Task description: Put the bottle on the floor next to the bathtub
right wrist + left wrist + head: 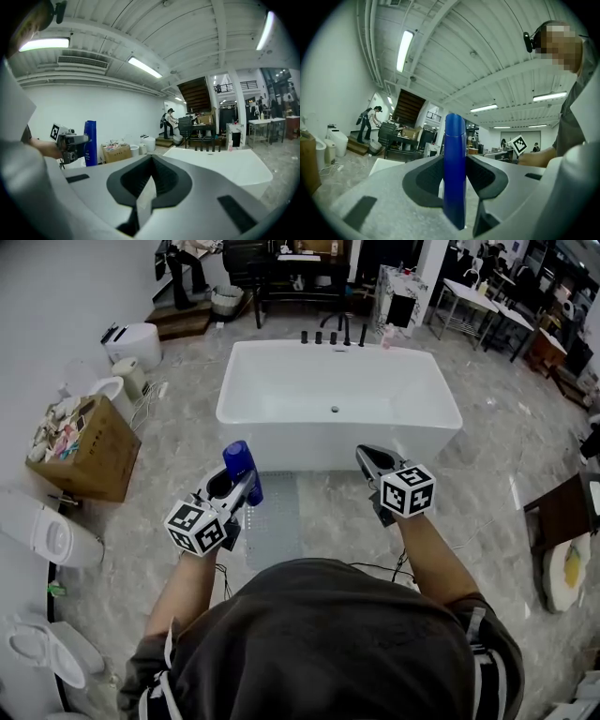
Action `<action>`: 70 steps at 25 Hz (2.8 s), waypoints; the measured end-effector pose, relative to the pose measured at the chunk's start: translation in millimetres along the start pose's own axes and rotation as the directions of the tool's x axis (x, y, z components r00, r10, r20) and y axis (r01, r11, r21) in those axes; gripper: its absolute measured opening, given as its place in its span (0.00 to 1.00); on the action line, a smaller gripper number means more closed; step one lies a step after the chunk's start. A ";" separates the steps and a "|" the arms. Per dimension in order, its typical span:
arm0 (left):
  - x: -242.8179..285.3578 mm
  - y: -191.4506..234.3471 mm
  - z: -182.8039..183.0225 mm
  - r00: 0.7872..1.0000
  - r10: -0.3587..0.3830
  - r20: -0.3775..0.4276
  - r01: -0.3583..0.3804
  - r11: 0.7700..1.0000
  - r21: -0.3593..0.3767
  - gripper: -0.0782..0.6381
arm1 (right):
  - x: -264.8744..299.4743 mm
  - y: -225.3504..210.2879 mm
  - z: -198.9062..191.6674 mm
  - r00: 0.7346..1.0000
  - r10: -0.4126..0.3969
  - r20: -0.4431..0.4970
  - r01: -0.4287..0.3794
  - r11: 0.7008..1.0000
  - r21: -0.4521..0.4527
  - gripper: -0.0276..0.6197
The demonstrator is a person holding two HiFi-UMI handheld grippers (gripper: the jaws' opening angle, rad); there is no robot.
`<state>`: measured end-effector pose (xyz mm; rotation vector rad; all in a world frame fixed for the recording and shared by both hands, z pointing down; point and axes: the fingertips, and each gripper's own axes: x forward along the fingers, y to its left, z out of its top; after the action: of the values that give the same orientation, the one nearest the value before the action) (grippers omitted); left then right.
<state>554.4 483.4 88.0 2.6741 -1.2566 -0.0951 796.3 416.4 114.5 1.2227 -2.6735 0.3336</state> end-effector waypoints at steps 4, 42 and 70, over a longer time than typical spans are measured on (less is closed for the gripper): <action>0.5 -11.3 -3.6 1.000 0.022 0.014 -0.022 1.000 -0.010 0.31 | -8.4 -9.3 -5.5 1.000 0.015 -0.003 -0.015 1.000 -0.006 0.03; -66.1 548.4 80.3 0.998 -0.054 -0.030 0.053 0.998 -0.016 0.31 | 528.7 177.3 106.4 0.999 0.040 0.008 -0.040 0.999 -0.017 0.03; 110.8 916.6 59.3 0.997 -0.059 -0.042 0.060 0.998 0.005 0.31 | 913.1 96.9 147.5 0.997 0.026 0.076 -0.024 0.999 -0.021 0.03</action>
<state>-76.2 -182.5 209.8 2.7044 -1.1673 -0.0437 123.3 -220.3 195.4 1.2213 -2.7518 0.2675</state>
